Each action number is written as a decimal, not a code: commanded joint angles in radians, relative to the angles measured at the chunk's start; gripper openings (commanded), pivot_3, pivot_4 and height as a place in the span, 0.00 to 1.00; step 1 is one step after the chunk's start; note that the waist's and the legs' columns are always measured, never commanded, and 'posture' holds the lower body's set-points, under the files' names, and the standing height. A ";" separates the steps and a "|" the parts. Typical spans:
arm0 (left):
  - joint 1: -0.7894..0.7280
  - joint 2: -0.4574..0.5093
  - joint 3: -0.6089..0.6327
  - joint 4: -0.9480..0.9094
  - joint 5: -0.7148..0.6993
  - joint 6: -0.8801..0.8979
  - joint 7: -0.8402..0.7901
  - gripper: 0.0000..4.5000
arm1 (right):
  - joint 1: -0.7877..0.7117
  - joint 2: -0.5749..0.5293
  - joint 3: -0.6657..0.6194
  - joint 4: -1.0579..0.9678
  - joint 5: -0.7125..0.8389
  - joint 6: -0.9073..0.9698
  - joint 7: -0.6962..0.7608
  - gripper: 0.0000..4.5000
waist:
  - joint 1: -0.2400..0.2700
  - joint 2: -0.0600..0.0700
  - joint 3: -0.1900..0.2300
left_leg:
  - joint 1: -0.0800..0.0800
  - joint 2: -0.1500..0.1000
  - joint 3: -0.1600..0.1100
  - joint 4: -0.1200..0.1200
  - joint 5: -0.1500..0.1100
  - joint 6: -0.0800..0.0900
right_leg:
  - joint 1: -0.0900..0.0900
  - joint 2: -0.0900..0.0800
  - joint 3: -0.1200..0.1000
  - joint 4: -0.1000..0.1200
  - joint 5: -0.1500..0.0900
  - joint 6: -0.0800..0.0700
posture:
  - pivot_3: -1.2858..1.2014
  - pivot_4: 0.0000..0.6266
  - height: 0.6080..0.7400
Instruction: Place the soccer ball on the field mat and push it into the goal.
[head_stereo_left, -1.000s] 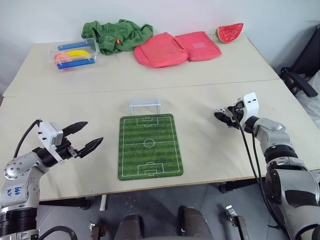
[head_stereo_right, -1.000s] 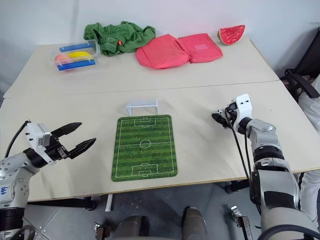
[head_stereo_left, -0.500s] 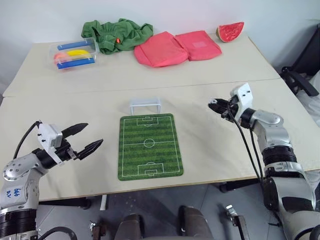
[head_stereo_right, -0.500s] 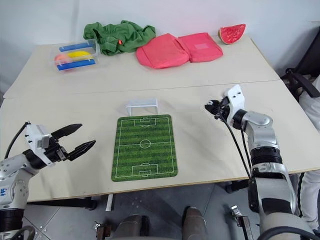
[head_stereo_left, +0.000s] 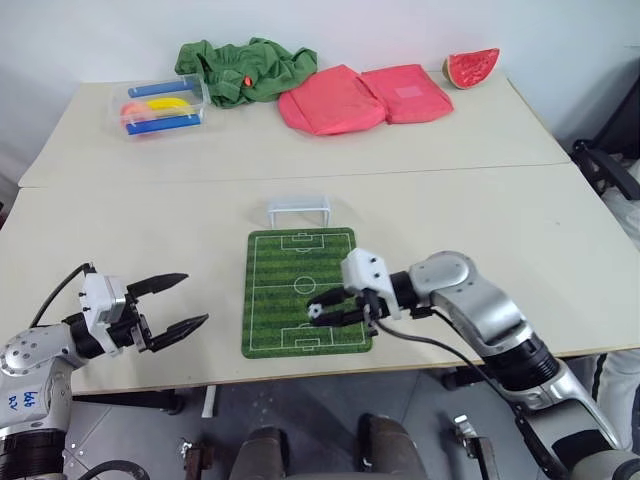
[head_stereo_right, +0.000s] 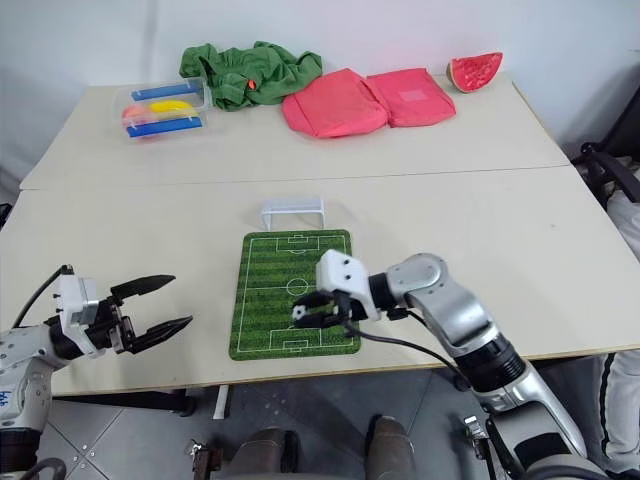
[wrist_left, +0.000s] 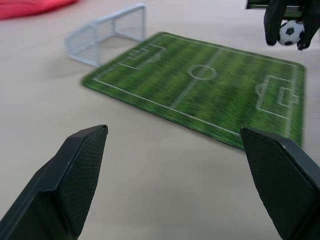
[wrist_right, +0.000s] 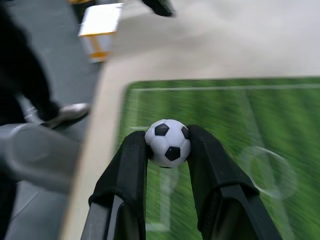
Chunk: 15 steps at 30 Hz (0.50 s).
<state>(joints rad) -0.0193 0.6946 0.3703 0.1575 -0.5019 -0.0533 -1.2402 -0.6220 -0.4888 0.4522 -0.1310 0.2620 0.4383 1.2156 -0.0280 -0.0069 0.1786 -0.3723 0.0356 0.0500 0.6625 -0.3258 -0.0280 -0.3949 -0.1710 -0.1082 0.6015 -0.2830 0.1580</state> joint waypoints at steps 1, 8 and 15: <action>0.031 0.005 0.009 -0.016 -0.013 -0.046 -0.038 1.00 | -0.027 0.046 0.047 0.027 -0.032 -0.033 0.008 0.19 | 0.000 0.000 0.000 | 0.000 0.000 0.000 0.000 0.000 0.000 | 0.000 0.000 0.000 0.000 0.000 0.000 | 0.52 0.24 1.00; 0.079 0.006 0.016 -0.028 -0.024 -0.070 -0.070 1.00 | -0.033 0.093 0.073 0.111 -0.072 -0.073 0.017 0.19 | 0.000 0.000 0.000 | 0.000 0.000 0.000 0.000 0.000 0.000 | 0.000 0.000 0.000 0.001 0.000 0.000 | 0.52 0.24 1.00; 0.104 -0.003 0.023 -0.055 -0.029 -0.077 -0.053 1.00 | -0.028 0.104 0.068 0.178 -0.102 -0.116 0.026 0.19 | -0.001 0.000 0.000 | 0.000 0.000 0.001 0.000 0.000 0.000 | -0.001 0.000 0.000 0.001 0.000 0.000 | 0.52 0.24 1.00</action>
<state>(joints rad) 0.0749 0.6879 0.3738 0.1288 -0.5074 -0.1172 -1.2958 -0.6471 -0.3910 0.5271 0.0506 0.1602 0.3457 1.2337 -0.0286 -0.0071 0.1785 -0.3722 0.0360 0.0505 0.6626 -0.3262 -0.0282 -0.3955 -0.1708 -0.1084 0.6023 -0.2832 0.1576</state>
